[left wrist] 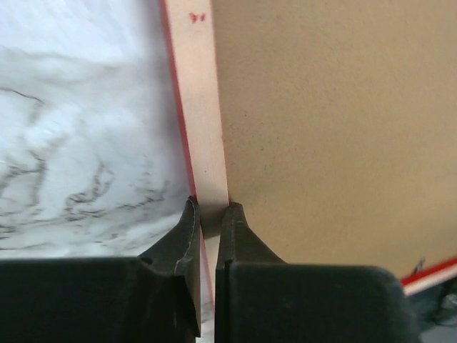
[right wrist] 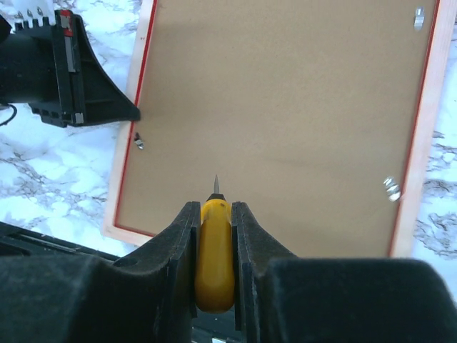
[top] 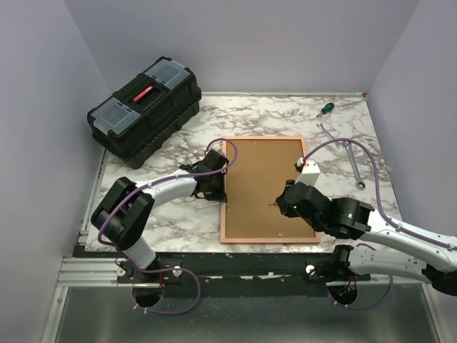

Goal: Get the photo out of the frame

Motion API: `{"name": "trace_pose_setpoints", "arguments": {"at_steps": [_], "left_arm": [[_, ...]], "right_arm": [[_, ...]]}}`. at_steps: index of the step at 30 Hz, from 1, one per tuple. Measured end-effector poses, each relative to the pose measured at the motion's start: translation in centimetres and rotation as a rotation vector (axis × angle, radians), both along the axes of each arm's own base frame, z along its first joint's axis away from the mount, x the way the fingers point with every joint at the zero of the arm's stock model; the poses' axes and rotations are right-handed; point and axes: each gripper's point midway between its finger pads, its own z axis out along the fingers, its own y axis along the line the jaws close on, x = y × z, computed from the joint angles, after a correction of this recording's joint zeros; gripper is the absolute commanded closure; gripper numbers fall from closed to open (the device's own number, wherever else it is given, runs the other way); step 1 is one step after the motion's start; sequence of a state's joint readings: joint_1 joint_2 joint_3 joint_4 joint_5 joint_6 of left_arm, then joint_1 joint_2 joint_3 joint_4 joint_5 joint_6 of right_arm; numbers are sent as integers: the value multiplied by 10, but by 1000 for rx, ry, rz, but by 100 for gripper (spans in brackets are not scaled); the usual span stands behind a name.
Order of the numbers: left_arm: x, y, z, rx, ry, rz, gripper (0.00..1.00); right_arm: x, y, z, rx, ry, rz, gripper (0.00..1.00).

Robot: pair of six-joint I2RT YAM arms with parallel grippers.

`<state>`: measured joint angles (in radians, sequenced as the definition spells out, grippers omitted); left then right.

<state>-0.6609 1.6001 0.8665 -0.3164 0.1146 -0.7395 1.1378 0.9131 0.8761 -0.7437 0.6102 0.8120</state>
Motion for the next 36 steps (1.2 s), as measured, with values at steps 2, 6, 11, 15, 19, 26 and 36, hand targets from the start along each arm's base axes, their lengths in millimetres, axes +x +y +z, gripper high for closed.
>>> {"name": "trace_pose_setpoints", "arguments": {"at_steps": [2,6,11,15,19,26,36], "left_arm": [[8,7,1,66,-23,-18,100],[15,18,2,177,-28,-95,100],[37,34,4,346,-39,-175,94],[71,56,10,476,-43,-195,47],[97,85,32,503,-79,-102,33],[48,109,86,294,-186,104,27],[-56,104,38,-126,91,569,21]], "right_arm": [[-1,-5,2,1,-3,-7,99],[-3,-11,3,3,-2,-14,99],[-6,-11,-10,-24,23,-11,99],[-9,-6,-23,-43,56,10,99],[-11,1,-29,-39,80,32,99],[-11,6,-29,-15,77,41,99],[-9,12,-33,-27,74,55,99]]}}
